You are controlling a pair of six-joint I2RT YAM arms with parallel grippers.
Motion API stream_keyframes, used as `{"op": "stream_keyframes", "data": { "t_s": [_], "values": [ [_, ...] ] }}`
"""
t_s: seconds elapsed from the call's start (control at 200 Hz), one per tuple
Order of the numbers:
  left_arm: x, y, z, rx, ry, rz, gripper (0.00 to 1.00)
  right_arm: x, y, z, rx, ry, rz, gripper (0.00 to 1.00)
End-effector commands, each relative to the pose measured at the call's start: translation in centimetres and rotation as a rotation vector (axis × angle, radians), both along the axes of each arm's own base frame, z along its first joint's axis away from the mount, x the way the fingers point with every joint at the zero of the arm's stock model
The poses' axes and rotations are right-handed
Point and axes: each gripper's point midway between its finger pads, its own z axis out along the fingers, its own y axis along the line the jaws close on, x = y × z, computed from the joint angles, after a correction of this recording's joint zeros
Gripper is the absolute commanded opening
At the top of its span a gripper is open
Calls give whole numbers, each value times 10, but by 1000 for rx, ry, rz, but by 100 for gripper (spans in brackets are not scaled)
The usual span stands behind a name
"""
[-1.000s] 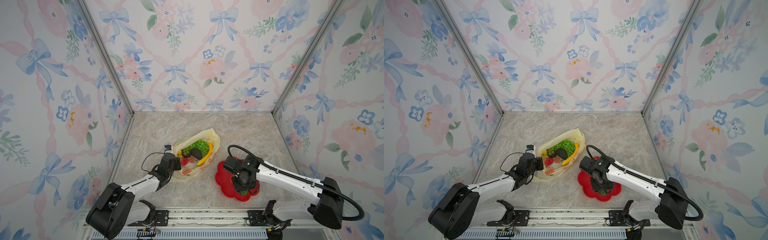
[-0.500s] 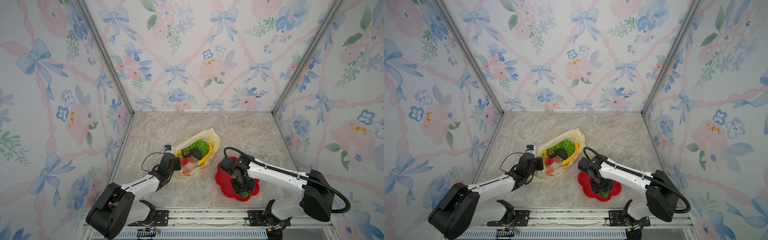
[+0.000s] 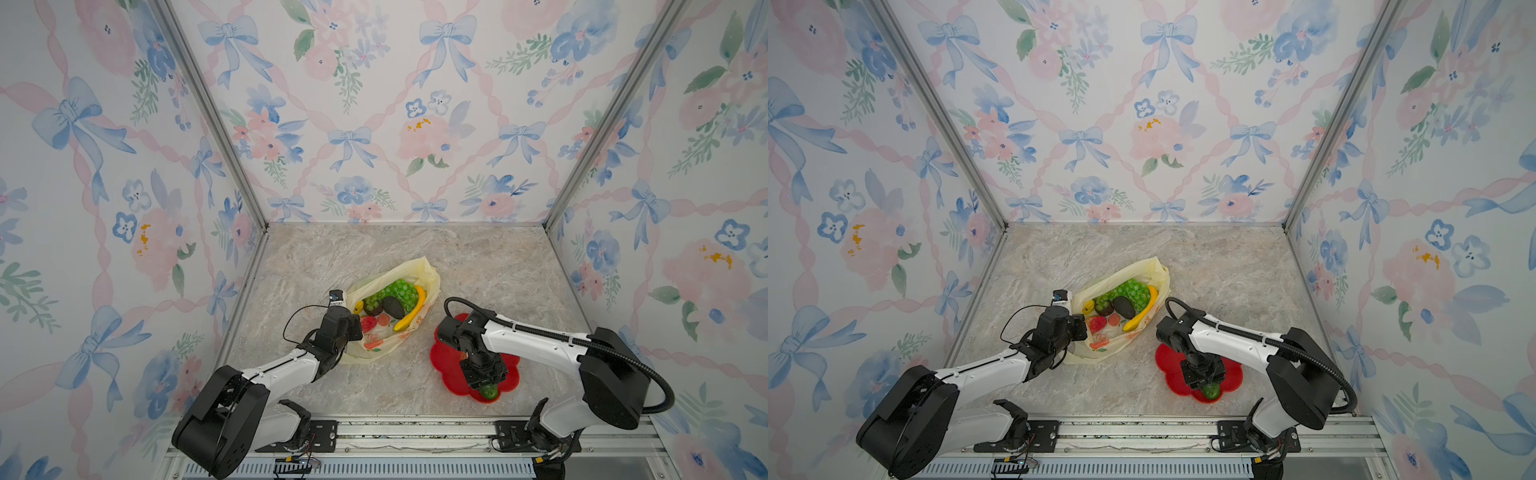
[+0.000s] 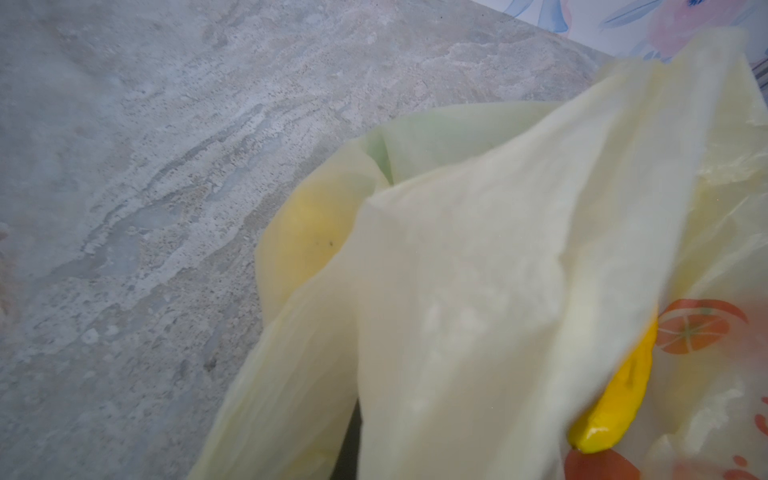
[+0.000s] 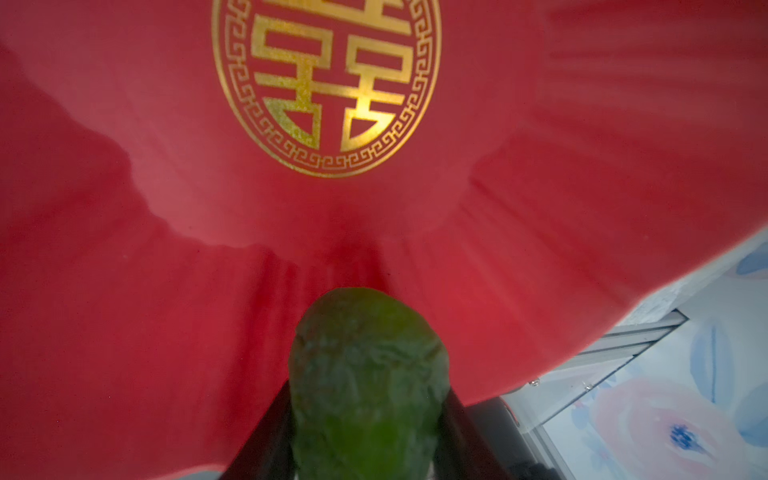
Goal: Take fruits out of the plastic bag
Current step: Place the fruit on the plate.
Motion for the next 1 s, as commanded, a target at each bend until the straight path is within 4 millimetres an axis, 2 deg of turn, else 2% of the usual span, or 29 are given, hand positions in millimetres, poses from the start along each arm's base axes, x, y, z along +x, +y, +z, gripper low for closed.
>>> {"op": "stream_keyframes", "data": {
  "t_s": [0.0, 0.21, 0.385, 0.575, 0.7, 0.85, 0.995],
  "values": [
    [1, -1, 4, -10, -3, 0, 6, 2, -3, -1, -21, 8, 6, 47],
    [2, -1, 6, -10, -8, 3, 6, 7, -6, 5, -40, -14, 14, 55],
    [1, -1, 5, -6, -8, 2, 6, 14, -5, 16, -42, -63, 12, 70],
    [1, 0, 7, -6, -13, 1, 6, 26, -8, 35, -56, -144, 5, 82],
    [1, -1, 8, -9, -14, -1, 6, 38, -10, 53, -62, -225, -2, 84],
    [1, 0, 6, -6, -10, 4, 6, 54, 1, 81, 7, -347, -10, 84],
    [1, 0, 6, -7, -11, 7, 6, 72, 30, 105, 131, -462, 5, 83]
  ]
}}
